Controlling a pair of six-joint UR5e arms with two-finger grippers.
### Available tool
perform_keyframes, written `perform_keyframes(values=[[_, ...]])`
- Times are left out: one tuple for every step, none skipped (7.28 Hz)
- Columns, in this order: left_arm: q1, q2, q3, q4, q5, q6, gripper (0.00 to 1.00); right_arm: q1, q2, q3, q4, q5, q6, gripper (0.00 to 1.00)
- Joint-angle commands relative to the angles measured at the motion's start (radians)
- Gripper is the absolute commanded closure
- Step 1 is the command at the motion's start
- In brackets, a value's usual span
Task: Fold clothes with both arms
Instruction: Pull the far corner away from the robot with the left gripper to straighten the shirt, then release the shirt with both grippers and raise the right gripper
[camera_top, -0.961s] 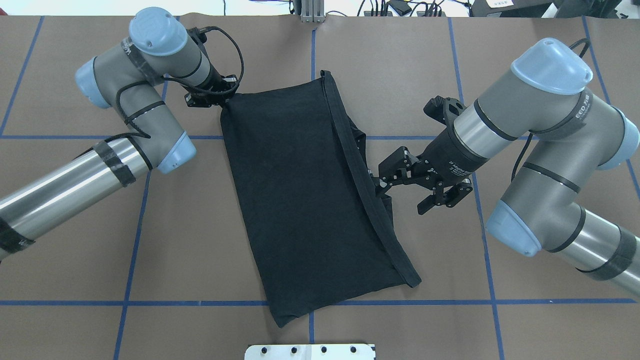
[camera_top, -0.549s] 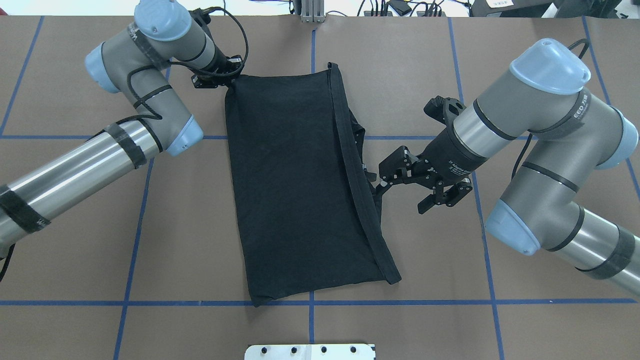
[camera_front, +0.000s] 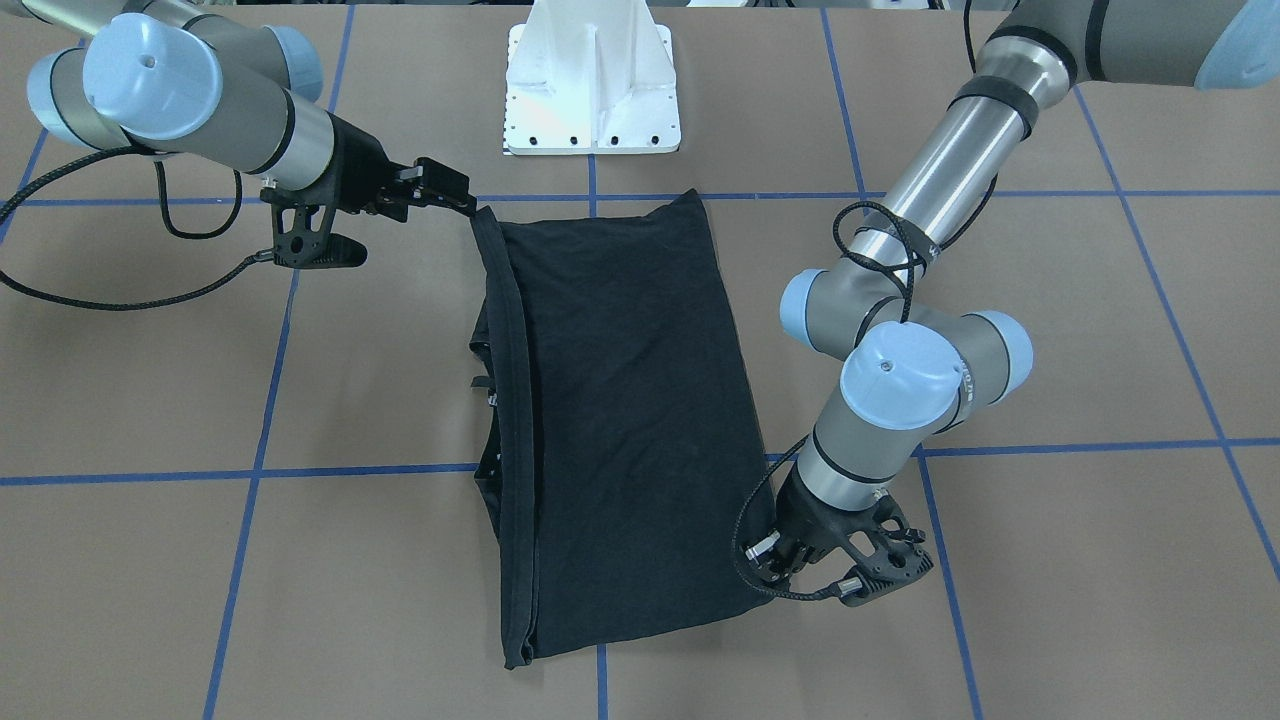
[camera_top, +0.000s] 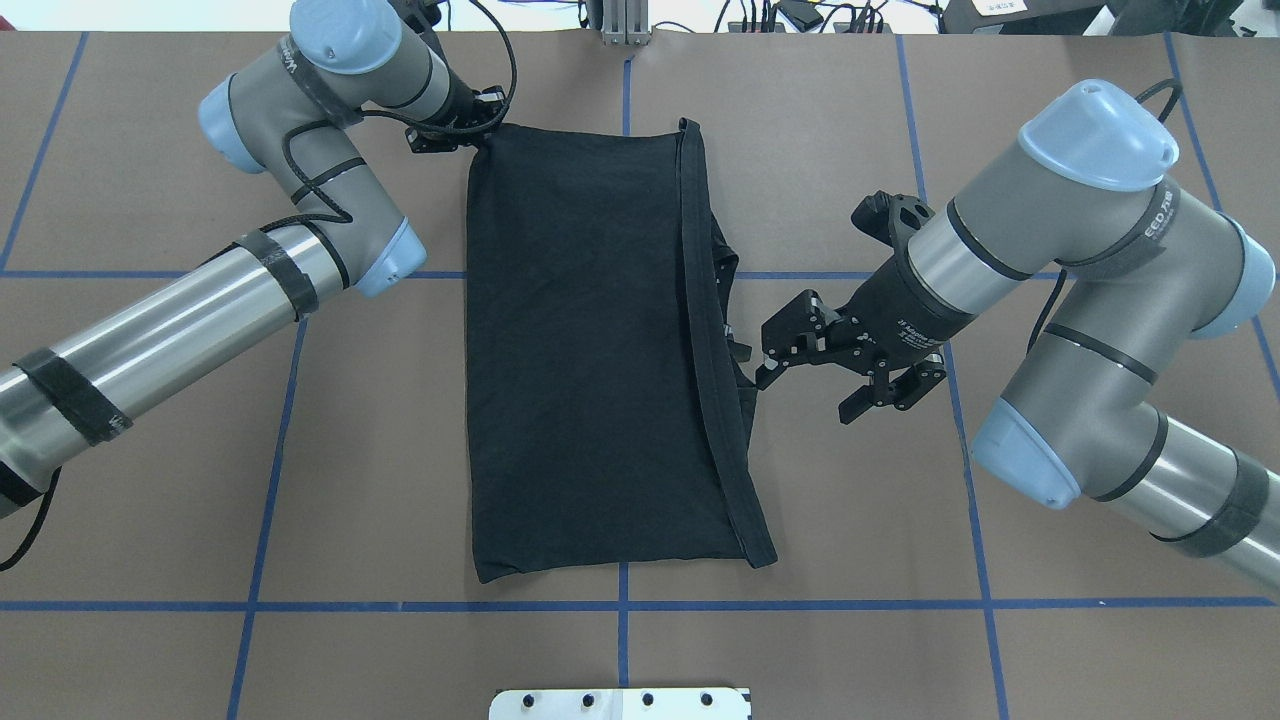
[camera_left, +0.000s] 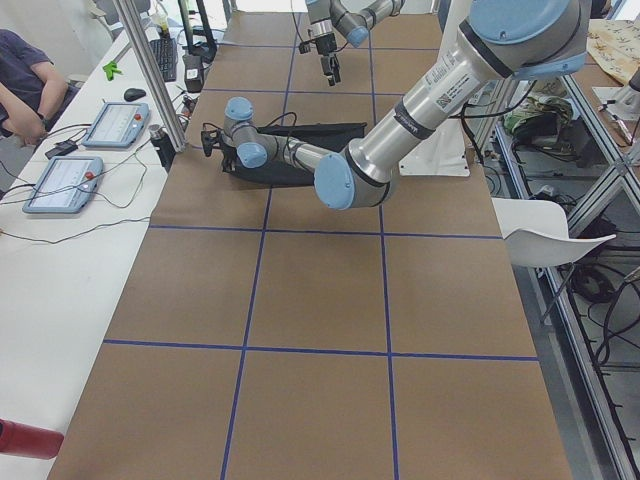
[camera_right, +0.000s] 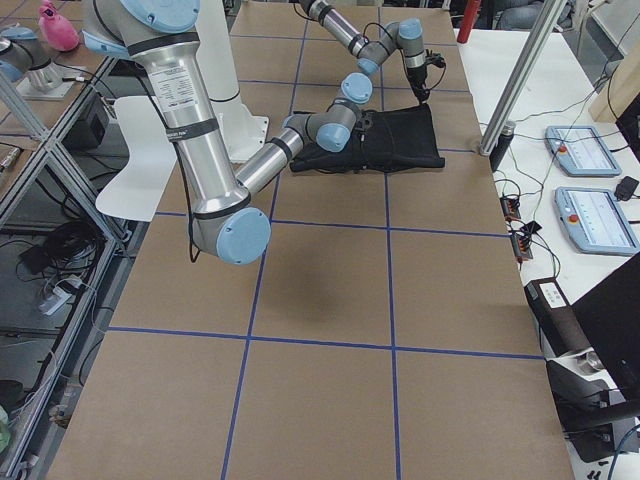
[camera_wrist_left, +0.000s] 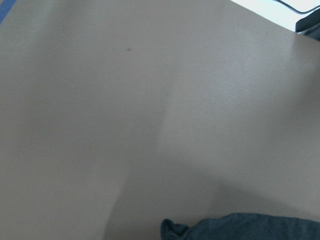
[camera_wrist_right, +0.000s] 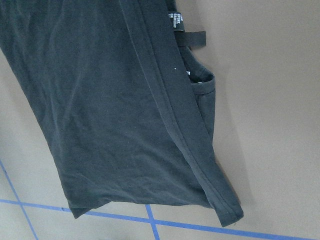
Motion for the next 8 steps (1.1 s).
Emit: perform_keyframes(values=[[0.0, -0.017, 0.025, -0.021, 0.019, -0.002, 1.0, 0.0, 0.0, -0.002, 0.0, -0.005, -0.001, 0.0], [0.001, -0.017, 0.025, -0.024, 0.019, 0.0, 1.0, 0.0, 0.0, -0.002, 0.001, -0.01, -0.001, 0.0], [0.0, -0.018, 0.024, -0.03, 0.019, 0.0, 1.0, -0.001, 0.001, -0.001, 0.001, -0.025, -0.002, 0.0], [0.0, -0.018, 0.024, -0.039, 0.019, 0.0, 1.0, -0.001, 0.004, -0.002, 0.001, -0.025, -0.002, 0.0], [0.0, -0.018, 0.024, -0.041, 0.019, 0.0, 1.0, -0.001, 0.006, -0.002, 0.001, -0.025, -0.002, 0.0], [-0.002, -0.017, 0.024, -0.042, 0.02, 0.0, 0.69, 0.0, 0.007, 0.001, 0.001, -0.027, -0.002, 0.0], [0.001, -0.015, 0.024, -0.044, 0.022, 0.009, 0.01, 0.003, 0.007, -0.001, -0.002, -0.037, -0.002, 0.0], [-0.005, -0.015, 0.016, -0.044, 0.02, 0.014, 0.0, 0.005, 0.019, -0.001, 0.0, -0.045, -0.002, 0.0]])
